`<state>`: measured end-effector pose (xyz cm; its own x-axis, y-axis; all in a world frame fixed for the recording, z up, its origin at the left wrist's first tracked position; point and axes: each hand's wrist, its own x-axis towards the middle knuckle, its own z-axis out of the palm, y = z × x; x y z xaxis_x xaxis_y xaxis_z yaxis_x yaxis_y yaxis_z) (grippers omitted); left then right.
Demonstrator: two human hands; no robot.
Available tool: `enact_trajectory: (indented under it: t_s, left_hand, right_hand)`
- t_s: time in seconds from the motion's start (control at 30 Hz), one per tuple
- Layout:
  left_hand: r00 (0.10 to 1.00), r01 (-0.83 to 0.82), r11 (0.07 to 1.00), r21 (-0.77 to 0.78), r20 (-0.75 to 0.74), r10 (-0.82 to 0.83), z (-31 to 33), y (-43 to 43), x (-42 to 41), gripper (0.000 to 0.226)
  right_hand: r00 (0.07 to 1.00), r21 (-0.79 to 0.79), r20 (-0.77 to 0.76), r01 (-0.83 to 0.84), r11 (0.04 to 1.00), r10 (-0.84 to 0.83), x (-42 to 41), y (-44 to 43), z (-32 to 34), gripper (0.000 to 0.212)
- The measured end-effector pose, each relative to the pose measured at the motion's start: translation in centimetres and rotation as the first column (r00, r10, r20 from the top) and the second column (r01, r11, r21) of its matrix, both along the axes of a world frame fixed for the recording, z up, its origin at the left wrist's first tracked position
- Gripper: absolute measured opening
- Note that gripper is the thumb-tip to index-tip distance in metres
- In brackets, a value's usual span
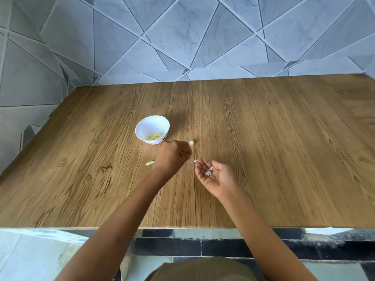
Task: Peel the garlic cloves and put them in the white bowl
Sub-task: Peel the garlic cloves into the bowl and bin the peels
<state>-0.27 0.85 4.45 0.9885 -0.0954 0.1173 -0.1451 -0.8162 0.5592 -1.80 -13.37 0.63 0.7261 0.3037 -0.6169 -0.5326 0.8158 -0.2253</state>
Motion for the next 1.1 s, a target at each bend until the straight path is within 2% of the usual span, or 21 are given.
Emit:
enact_trajectory:
  t_s: [0.07, 0.13, 0.47, 0.57, 0.73, 0.8, 0.97, 1.1]
  left_hand:
    - [0.996, -0.069, 0.99, 0.12, -0.054, 0.076, -0.8, 1.1, 0.7, 0.017]
    - [0.989, -0.071, 0.972, 0.224, -0.115, 0.098, -1.7, 1.5, 0.8, 0.02]
    - [0.988, 0.049, 0.865, 0.5, -0.149, 0.031, -3.5, 1.2, 1.8, 0.017]
    - [0.982, 0.067, 0.899, 0.432, -0.188, 0.017, -3.3, 1.2, 2.5, 0.012]
    - [0.974, 0.064, 0.995, 0.074, -0.22, -0.046, -2.6, 0.2, 3.3, 0.003]
    - [0.979, 0.096, 0.995, 0.015, -0.18, -0.092, -2.6, -0.5, 3.5, 0.005]
    - [0.967, 0.224, 0.924, 0.311, -0.186, -0.172, -3.2, -2.2, 4.0, 0.015]
    - [0.977, 0.202, 0.848, 0.489, -0.156, -0.143, -3.8, -3.8, 3.8, 0.014]
  right_hand:
    - [1.0, -0.02, 0.006, 0.03, 0.999, -0.03, 0.1, -0.7, -0.1, 0.032]
    - [0.999, -0.03, 0.01, 0.044, 0.999, -0.044, 0.2, -1.2, -0.1, 0.032]
    - [0.999, -0.012, 0.012, 0.045, 0.999, -0.045, 0.8, -1.6, 0.0, 0.033]
    - [0.999, -0.006, 0.018, 0.045, 0.999, -0.045, 0.8, -1.8, 0.1, 0.034]
    - [0.999, -0.01, 0.009, 0.054, 0.999, -0.054, 0.7, -2.5, 0.0, 0.034]
    - [0.999, -0.01, 0.008, 0.053, 0.999, -0.053, 0.7, -2.7, 0.1, 0.033]
    - [0.997, -0.021, 0.008, 0.074, 0.997, -0.074, 0.8, -3.6, 0.0, 0.032]
    - [0.997, -0.023, 0.003, 0.082, 0.996, -0.082, 1.0, -3.7, -0.2, 0.032]
